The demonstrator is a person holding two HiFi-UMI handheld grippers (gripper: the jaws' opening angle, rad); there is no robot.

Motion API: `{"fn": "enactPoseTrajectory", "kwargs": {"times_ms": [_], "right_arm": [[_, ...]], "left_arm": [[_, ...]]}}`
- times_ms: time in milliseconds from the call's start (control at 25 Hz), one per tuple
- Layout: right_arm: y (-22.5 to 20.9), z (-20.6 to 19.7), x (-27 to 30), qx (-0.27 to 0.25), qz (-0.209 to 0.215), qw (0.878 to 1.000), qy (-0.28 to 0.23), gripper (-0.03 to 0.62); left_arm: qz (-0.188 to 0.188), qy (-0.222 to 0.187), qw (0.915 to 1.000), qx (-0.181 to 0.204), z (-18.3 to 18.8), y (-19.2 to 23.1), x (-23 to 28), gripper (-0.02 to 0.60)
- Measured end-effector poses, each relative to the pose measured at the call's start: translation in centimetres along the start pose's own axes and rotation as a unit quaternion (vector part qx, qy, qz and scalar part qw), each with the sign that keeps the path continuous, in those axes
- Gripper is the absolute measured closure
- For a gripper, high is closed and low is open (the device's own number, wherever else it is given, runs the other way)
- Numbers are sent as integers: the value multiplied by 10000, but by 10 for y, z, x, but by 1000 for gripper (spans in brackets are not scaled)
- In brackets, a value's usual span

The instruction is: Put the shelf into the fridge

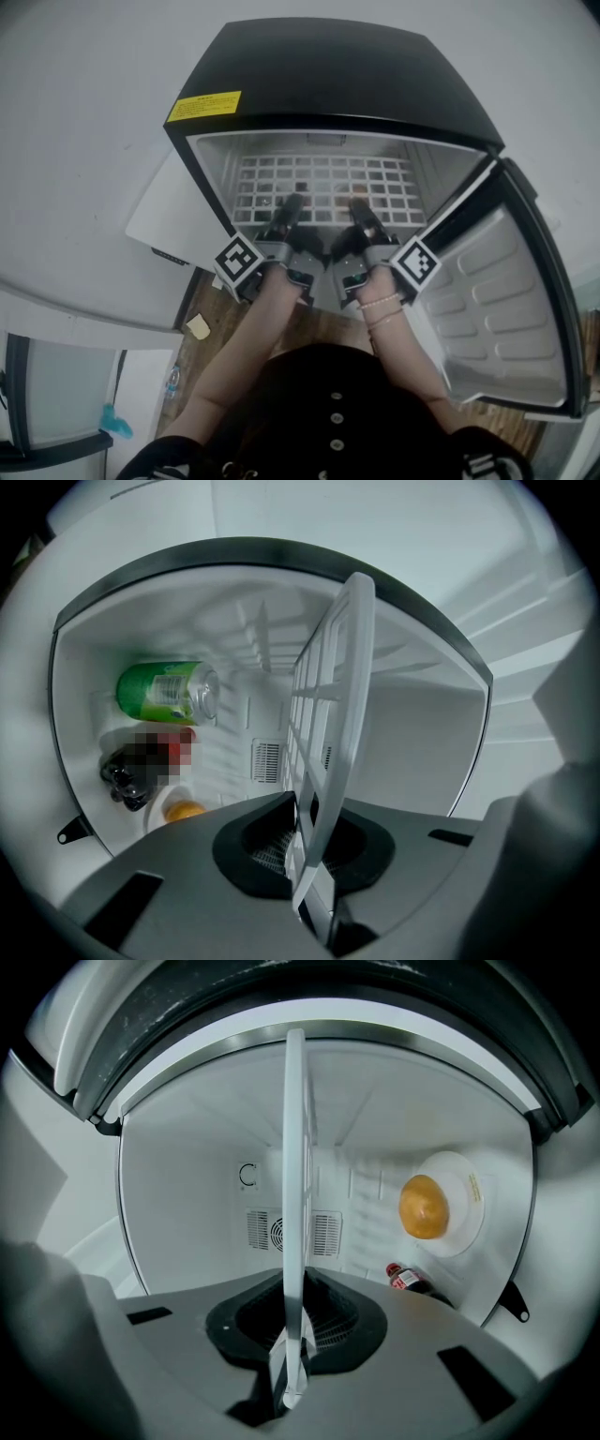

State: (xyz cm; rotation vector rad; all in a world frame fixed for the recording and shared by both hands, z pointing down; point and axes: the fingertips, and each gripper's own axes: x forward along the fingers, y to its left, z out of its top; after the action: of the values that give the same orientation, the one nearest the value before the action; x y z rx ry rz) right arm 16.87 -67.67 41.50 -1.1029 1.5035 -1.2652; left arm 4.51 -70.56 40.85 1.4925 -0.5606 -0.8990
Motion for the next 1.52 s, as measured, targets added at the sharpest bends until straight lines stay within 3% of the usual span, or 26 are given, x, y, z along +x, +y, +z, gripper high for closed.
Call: {"fn": "enactPoseTrajectory", "kwargs": {"times_ms": [1160,1520], "right_arm": [[-6,15,32,-115,53,9999,-110,557],[-3,16,29,-212,92,9995,-218,557]], "left_arm": [[49,-128,9996,257,18,12,29,546],[-129,-131,9998,4,11,3,26,546]]}}
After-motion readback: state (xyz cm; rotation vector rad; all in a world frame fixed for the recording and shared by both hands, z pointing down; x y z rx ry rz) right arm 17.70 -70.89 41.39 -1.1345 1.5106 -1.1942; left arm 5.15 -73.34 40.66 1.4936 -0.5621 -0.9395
